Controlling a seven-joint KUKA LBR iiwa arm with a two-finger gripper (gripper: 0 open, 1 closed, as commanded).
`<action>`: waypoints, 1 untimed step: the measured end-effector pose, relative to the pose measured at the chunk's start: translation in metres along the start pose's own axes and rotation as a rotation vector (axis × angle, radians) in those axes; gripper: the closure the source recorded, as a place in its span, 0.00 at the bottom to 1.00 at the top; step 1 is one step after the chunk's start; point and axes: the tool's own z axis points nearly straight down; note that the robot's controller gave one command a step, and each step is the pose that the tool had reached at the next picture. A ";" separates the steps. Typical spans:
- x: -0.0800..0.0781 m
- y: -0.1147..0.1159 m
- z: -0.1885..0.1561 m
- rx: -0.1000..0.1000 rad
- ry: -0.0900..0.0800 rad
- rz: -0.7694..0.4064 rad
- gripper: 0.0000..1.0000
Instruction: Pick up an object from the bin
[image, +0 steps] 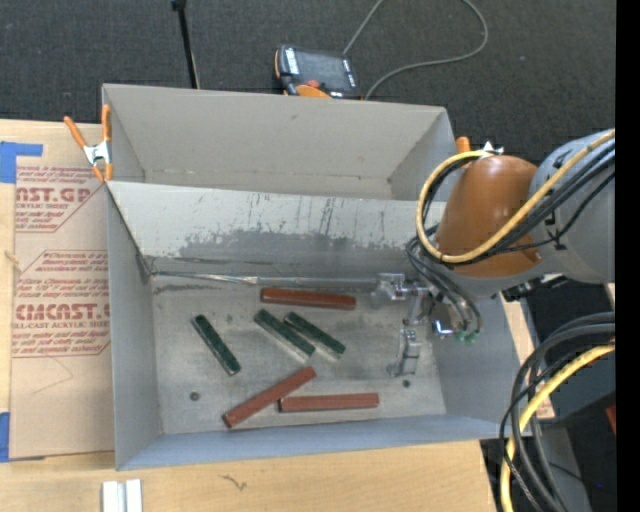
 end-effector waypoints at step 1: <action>0.054 0.042 0.061 -0.001 -0.008 -0.075 0.00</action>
Offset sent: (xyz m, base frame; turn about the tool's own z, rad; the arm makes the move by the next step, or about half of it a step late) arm -0.0556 0.0398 -0.0605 -0.0747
